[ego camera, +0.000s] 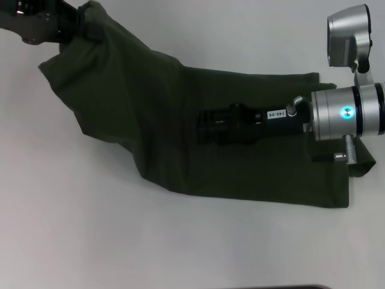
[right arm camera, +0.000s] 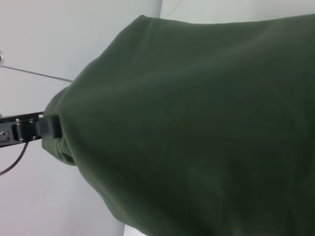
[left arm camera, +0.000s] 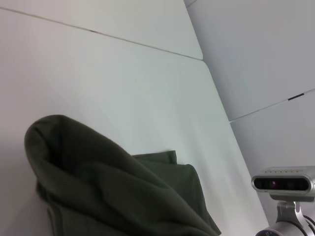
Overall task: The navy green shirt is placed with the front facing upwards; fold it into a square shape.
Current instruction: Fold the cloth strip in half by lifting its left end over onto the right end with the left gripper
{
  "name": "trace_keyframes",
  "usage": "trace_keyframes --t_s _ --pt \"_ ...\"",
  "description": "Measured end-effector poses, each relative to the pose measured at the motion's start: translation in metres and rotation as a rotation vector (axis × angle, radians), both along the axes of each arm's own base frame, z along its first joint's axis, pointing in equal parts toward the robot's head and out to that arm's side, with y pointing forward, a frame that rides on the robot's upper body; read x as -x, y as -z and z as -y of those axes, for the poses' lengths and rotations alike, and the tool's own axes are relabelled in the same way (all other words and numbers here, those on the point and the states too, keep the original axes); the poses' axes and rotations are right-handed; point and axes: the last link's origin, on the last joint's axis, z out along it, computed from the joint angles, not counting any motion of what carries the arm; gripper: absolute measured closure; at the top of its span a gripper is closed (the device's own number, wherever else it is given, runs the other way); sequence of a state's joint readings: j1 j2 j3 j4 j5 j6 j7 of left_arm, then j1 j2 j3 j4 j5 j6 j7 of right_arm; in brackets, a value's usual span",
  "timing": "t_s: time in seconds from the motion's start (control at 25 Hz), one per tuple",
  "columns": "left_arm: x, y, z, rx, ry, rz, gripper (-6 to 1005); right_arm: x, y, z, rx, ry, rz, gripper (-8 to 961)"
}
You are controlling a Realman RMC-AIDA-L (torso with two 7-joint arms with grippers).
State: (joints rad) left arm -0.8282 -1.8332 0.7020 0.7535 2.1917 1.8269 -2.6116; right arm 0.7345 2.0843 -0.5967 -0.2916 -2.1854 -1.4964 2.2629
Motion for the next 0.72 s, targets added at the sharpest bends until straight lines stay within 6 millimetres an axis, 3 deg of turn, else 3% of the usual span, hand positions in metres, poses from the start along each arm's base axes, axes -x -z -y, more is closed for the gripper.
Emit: trace_keyframes --t_s 0.36,0.56,0.72 --pt "-0.005 0.0 -0.003 -0.005 0.014 0.003 943 -0.008 0.012 0.001 0.017 0.054 0.065 199" --pt "-0.005 -0.001 -0.004 -0.014 0.012 0.002 943 -0.011 0.027 0.001 0.026 0.096 0.125 466" --pt "-0.005 0.001 -0.004 -0.013 0.012 0.003 943 -0.006 0.036 -0.003 0.008 0.101 0.128 753"
